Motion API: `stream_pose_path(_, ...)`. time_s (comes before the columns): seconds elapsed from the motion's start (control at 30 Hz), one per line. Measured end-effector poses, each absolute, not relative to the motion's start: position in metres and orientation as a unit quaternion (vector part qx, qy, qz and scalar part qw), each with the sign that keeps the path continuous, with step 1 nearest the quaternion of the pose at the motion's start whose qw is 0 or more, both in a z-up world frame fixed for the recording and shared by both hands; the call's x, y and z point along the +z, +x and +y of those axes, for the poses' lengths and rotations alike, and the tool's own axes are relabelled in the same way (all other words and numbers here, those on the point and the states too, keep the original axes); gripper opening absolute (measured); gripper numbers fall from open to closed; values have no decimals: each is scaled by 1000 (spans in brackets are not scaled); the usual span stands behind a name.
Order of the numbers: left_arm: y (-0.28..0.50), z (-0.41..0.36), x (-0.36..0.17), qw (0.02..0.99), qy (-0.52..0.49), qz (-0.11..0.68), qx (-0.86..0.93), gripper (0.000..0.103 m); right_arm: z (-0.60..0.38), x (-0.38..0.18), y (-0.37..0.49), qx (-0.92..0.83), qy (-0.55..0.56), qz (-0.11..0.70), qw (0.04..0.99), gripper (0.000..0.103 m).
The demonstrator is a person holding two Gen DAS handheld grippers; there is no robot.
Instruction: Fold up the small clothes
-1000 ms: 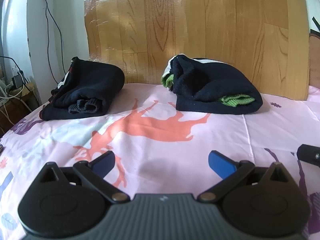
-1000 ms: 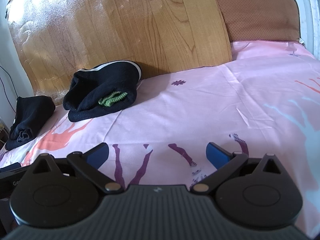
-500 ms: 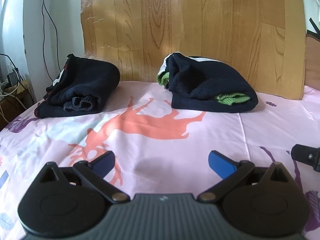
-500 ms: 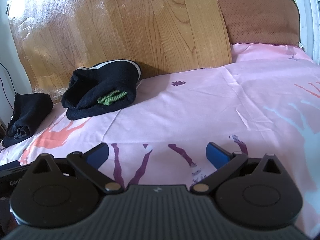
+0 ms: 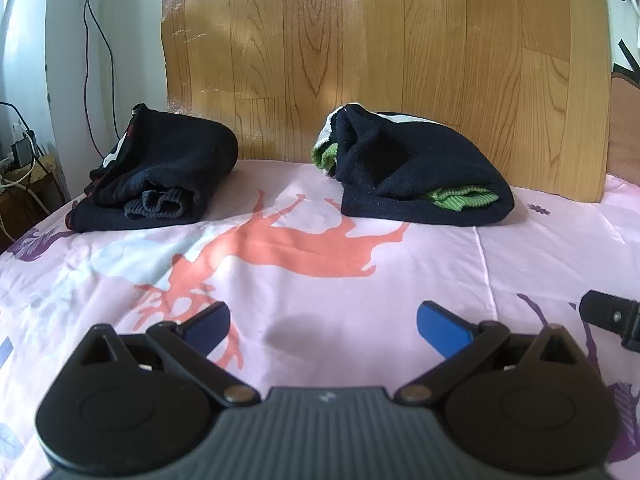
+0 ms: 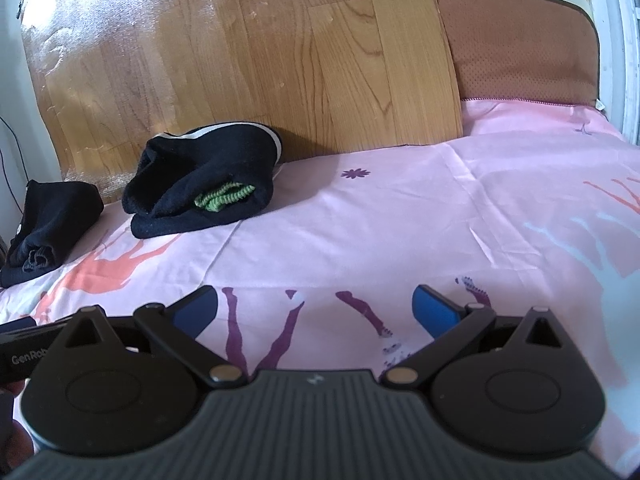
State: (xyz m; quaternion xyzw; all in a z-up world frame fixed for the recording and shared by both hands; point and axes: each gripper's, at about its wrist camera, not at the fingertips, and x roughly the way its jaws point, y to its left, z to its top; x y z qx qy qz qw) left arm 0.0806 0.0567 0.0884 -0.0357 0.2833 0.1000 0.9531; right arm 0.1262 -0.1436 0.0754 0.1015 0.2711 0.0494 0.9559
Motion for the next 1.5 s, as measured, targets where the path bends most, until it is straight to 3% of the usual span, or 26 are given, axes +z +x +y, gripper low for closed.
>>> stream_pose_path(1.5, 74, 49, 90, 962, -26, 257, 94, 103, -143, 77, 122, 49, 108, 256, 959, 103)
